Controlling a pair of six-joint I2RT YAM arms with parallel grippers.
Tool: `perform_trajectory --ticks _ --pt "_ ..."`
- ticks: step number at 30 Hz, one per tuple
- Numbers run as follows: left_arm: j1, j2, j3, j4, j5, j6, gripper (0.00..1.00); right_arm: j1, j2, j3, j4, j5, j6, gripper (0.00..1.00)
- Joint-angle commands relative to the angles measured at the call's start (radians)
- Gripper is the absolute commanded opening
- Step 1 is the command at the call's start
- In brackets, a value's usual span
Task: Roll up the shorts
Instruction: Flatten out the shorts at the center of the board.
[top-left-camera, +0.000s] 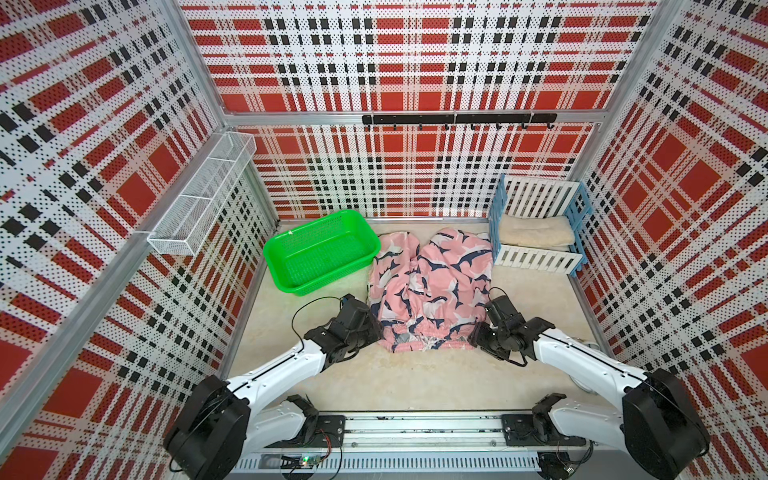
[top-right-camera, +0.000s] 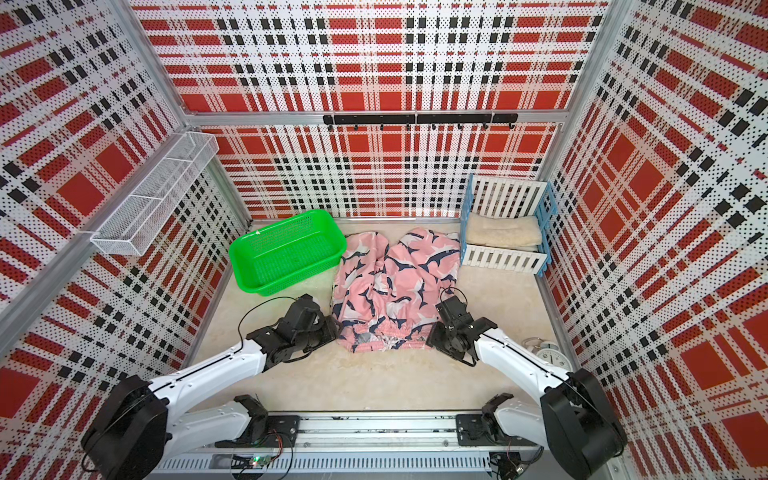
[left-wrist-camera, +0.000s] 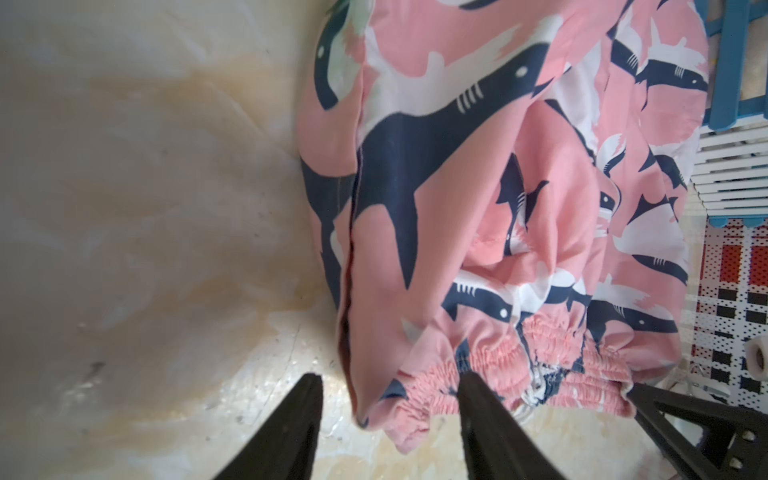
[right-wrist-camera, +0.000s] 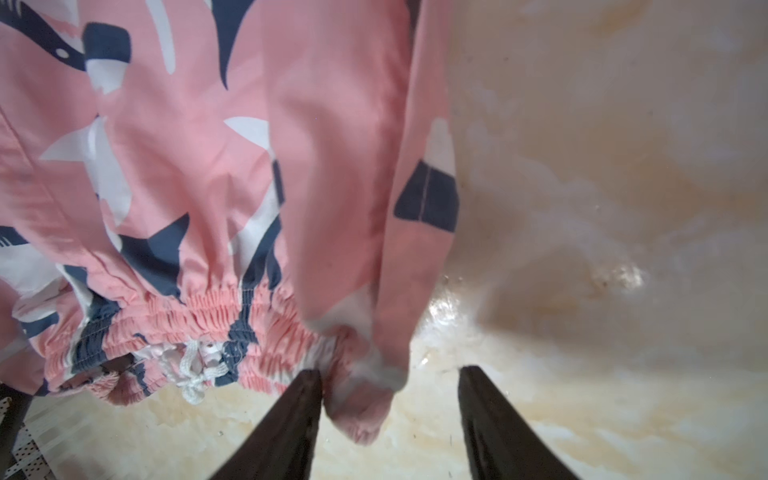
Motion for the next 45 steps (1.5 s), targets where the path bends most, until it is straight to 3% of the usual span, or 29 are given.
perform_trajectory --ticks 1,6,10,13,18,19,24,29,32,36,41,45 --pt "-0.035 0.066 0.021 -0.010 0.066 -0.029 0.64 0.003 0.035 -0.022 0.042 -0.013 0.047 0.72" --pt "-0.068 0.114 -0.020 0.032 0.087 -0.046 0.69 0.002 0.080 -0.011 0.110 -0.022 0.049 0.69" --pt "-0.046 0.150 -0.057 0.089 0.107 -0.040 0.63 0.002 0.122 -0.016 0.153 -0.024 0.041 0.59" --pt "-0.027 0.165 -0.066 0.123 0.101 -0.033 0.45 0.002 0.132 -0.024 0.149 -0.003 0.027 0.39" --pt "-0.005 0.156 -0.050 0.147 0.082 -0.024 0.02 0.001 0.094 -0.031 0.151 0.023 0.029 0.08" --pt "-0.003 0.139 -0.040 0.147 0.077 -0.021 0.00 0.001 0.085 -0.024 0.146 0.028 0.028 0.01" --pt "0.020 -0.039 0.058 0.135 -0.006 0.036 0.00 0.002 -0.056 0.049 0.157 0.121 -0.005 0.00" --pt "0.075 -0.227 0.295 0.136 -0.072 0.243 0.00 0.002 -0.190 0.218 0.226 0.267 -0.153 0.00" --pt "0.104 -0.270 0.492 0.127 -0.091 0.375 0.00 0.002 -0.200 0.359 0.291 0.291 -0.277 0.00" --pt "0.118 -0.236 0.663 0.146 -0.115 0.448 0.00 0.002 -0.259 0.600 0.299 0.458 -0.448 0.00" --pt "0.117 -0.184 0.615 0.298 -0.025 0.394 0.00 0.002 -0.283 0.967 0.252 0.647 -0.735 0.00" --pt "0.122 -0.181 0.614 0.371 -0.020 0.381 0.00 0.002 -0.238 1.091 0.235 0.617 -0.780 0.00"
